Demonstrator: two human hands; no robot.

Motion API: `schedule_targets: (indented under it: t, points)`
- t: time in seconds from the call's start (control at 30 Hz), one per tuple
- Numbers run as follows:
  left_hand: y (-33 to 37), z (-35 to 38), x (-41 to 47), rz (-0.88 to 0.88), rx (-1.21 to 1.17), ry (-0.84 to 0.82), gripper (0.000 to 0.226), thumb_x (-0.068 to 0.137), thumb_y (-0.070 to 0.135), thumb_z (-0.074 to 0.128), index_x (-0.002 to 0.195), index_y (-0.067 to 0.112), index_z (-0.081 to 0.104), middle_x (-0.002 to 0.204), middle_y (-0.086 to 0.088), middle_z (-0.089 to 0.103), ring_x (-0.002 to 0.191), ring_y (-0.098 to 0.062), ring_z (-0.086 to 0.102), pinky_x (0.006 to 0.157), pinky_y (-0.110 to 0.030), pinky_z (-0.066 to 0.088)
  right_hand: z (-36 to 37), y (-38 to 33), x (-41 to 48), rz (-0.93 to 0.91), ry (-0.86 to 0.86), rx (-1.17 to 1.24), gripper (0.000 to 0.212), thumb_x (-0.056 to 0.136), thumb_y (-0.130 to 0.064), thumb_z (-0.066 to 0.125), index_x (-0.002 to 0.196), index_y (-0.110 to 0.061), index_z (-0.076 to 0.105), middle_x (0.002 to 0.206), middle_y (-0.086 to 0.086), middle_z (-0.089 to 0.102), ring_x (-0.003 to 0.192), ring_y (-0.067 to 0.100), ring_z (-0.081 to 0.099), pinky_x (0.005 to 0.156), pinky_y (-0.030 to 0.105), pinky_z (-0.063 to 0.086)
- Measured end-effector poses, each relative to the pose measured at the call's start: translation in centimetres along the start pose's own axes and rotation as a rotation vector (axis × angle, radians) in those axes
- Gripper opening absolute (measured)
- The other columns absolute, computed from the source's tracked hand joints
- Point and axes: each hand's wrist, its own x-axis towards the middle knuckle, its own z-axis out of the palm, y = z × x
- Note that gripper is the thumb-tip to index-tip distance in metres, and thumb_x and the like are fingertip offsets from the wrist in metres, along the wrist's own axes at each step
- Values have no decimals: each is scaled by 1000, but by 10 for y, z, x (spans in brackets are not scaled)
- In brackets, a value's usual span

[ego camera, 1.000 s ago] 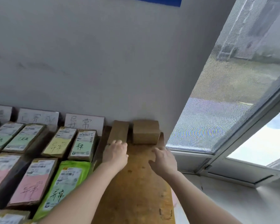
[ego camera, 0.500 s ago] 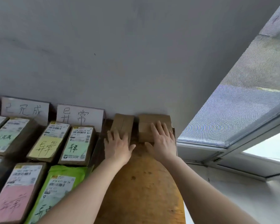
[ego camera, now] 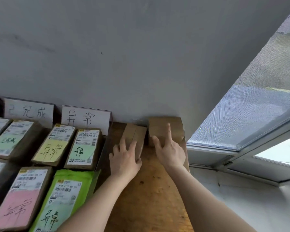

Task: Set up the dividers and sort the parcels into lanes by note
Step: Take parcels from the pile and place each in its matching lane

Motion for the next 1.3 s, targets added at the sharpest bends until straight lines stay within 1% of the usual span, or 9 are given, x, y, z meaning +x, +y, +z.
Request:
schedule_targets:
  t: [0.13,0.23,0.4,0.53,0.7,0.9,1.0,1.17,1.3]
  points:
    - [-2,-4,-2,6,-9,-13,73,89,52,56,151,34,22,161,-8,10,142,-35,25,110,-49,34,0,-5,9,-37,-57,-123,72,96,-64,32,156,-32,8,112,7,70,105,29,65,70,35,41]
    - [-2,-5,-2,-5,-17,-26,71,90,51,55,150,35,22,161,-7,10,142,-34,24,110,-48,33,4,5,0,-101,91,-226,64,96,-61,37,152,-28,30,108,7,70,106,29,63,79,37,42]
    - [-1,-5,-3,-5,1,-18,69,91,52,52,150,34,22,160,-8,12,140,-33,25,109,-46,34,-4,2,22,-176,287,-161,33,90,-47,60,100,-22,78,126,11,58,128,32,42,101,42,32]
    - [-1,-6,-3,-6,10,-26,70,91,53,50,151,35,19,161,-7,10,141,-33,24,110,-46,33,-18,-11,37,-138,103,-91,27,93,-36,61,109,-14,64,126,6,58,127,27,47,99,37,36]
    - [-2,-4,-2,0,17,-23,71,90,54,50,151,35,19,160,-7,9,141,-32,24,110,-46,33,-21,-19,42,-129,-50,-222,69,96,-38,48,155,-33,12,142,13,33,134,34,28,112,44,28]
    - [-1,-4,-3,-4,4,-27,71,90,54,52,150,36,19,160,-7,10,142,-33,23,111,-47,32,-17,-19,30,-132,-32,-307,67,89,-69,38,141,-27,40,145,12,31,137,32,24,113,44,19]
    - [0,-5,-6,3,12,-35,71,90,53,51,151,36,20,161,-7,9,142,-33,23,111,-47,32,-18,-23,36,-209,-109,-310,81,86,-61,54,147,-13,31,162,11,11,151,28,2,120,46,10]
    - [-2,-5,-8,6,11,-36,71,89,54,52,150,36,21,161,-6,9,142,-32,23,111,-46,33,-20,-27,33,-229,-146,-287,85,76,-42,69,145,-16,27,145,6,34,139,30,26,109,44,29]
    - [-3,-6,-10,3,-22,-40,74,87,53,57,150,35,23,160,-6,9,141,-34,25,110,-48,33,-8,-14,12,-281,-87,-348,50,76,-41,62,120,-19,55,133,6,37,128,30,30,105,42,28]
